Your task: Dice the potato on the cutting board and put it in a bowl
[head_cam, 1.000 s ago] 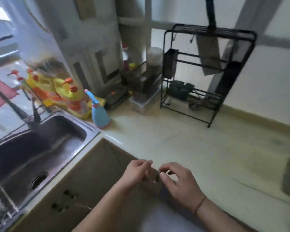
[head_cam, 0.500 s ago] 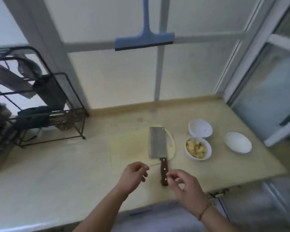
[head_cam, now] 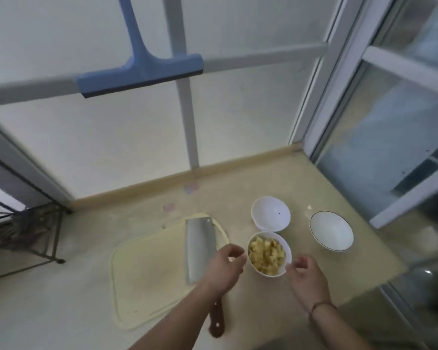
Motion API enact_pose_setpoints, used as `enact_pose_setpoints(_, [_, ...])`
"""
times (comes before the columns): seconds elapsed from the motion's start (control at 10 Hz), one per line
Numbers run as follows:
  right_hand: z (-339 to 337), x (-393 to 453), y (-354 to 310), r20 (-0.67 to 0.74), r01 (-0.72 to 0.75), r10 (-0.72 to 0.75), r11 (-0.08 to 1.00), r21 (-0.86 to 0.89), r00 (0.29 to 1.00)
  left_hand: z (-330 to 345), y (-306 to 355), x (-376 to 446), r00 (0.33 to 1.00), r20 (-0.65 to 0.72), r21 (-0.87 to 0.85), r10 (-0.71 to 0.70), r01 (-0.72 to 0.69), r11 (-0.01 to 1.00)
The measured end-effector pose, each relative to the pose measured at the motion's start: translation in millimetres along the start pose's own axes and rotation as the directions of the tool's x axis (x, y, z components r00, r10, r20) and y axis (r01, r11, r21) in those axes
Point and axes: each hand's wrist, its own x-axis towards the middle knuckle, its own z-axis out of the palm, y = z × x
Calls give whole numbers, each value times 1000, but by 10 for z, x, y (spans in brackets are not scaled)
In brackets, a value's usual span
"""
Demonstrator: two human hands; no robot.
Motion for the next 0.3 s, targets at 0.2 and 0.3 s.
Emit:
enact_pose_setpoints(0.2, [2,196,-6,90,-63,64,998,-20,994,94,-40,311,999,44,53,-14,11,999])
enact_pose_setpoints(0.3, [-98,202,-119,-23,28,-30,996,-82,999,163,-90,364,1000,19,-3,-12,12,1000])
